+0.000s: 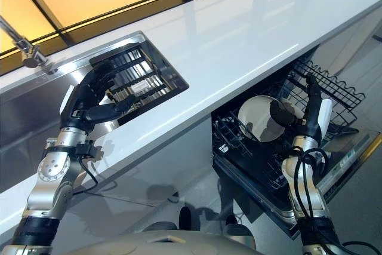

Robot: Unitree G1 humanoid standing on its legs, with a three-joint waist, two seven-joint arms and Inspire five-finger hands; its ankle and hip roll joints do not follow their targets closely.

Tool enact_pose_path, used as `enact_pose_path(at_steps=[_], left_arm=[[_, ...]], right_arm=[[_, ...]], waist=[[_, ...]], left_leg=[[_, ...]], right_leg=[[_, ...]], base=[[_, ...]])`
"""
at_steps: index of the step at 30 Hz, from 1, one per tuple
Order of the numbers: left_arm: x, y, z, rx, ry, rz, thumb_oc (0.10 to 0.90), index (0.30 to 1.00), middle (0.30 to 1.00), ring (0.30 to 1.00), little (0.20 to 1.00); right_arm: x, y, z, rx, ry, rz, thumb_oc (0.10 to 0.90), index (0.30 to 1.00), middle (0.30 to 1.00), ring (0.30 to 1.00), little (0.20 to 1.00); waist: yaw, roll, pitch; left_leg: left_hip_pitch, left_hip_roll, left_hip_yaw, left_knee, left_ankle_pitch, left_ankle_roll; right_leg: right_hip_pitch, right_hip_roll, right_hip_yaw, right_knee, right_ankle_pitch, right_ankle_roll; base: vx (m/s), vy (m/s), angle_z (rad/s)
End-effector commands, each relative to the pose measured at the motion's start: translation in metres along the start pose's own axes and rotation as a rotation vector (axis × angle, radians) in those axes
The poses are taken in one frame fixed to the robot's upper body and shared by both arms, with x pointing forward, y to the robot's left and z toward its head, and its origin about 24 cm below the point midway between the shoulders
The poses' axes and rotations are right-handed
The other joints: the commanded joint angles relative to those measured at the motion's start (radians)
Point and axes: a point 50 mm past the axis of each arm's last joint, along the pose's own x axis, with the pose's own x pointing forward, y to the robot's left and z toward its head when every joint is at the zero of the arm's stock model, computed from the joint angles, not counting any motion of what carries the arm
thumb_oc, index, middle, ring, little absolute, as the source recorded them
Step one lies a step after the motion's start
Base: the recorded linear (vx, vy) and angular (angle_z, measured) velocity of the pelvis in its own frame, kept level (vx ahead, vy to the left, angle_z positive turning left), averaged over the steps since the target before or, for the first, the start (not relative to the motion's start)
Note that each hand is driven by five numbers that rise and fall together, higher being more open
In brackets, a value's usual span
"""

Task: Pick up plates and place into dishwasher.

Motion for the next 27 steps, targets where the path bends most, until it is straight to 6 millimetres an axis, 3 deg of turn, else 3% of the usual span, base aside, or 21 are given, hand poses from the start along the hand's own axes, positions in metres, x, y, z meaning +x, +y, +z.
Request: enact_pose_path(at_steps=[1,8,13,18,27], left_arm=[[0.014,0.019,0.048,0.008,-0.27,0.071,0.8,0.9,0.9,0.9,0.9],[0.007,0.027,0.048,0.014,-0.273,0.108,0.8,0.9,0.9,0.9,0.9],[0.008,0.031,0.049,0.015,-0.271,0.123,0.8,0.9,0.9,0.9,0.9],[0.01,0.03,0.049,0.021,-0.269,0.118,0.8,0.9,0.9,0.9,0.9],[0.014,0.03,0.05,0.036,-0.261,0.111,0.8,0.9,0.9,0.9,0.9]], right_arm=[[0.016,-0.02,0.053,0.137,-0.28,-0.136,0.8,0.9,0.9,0.9,0.9],[0.003,-0.038,0.025,0.445,-0.098,-0.353,0.8,0.9,0.9,0.9,0.9],[-0.003,-0.031,0.001,0.566,0.071,-0.359,0.8,0.9,0.9,0.9,0.9],[-0.007,-0.024,-0.02,0.553,0.197,-0.365,0.8,0.9,0.9,0.9,0.9],[-0.02,-0.007,-0.061,0.386,0.42,-0.217,0.8,0.9,0.9,0.9,0.9]], waist=[[-0.024,-0.011,-0.046],[-0.046,-0.007,-0.041],[-0.051,0.0,-0.037],[-0.046,0.001,-0.038],[-0.026,0.0,-0.028]], left_leg=[[0.065,-0.044,0.059,0.007,-0.136,0.034],[0.068,-0.045,0.084,0.007,-0.142,0.041],[0.065,-0.048,0.088,0.007,-0.141,0.042],[0.059,-0.049,0.084,0.007,-0.139,0.041],[0.045,-0.051,0.058,0.007,-0.132,0.035]], right_leg=[[-0.03,0.058,-0.004,0.042,-0.016,0.025],[-0.042,0.06,0.013,0.05,-0.015,0.029],[-0.051,0.059,0.011,0.058,-0.016,0.03],[-0.053,0.057,0.003,0.056,-0.016,0.029],[-0.055,0.055,-0.019,0.056,-0.018,0.025]], base=[[-0.03,0.008,-0.14],[-0.03,0.012,-0.13],[-0.01,0.003,-0.04],[0.0,-0.005,-0.05],[0.01,-0.016,0.04]])
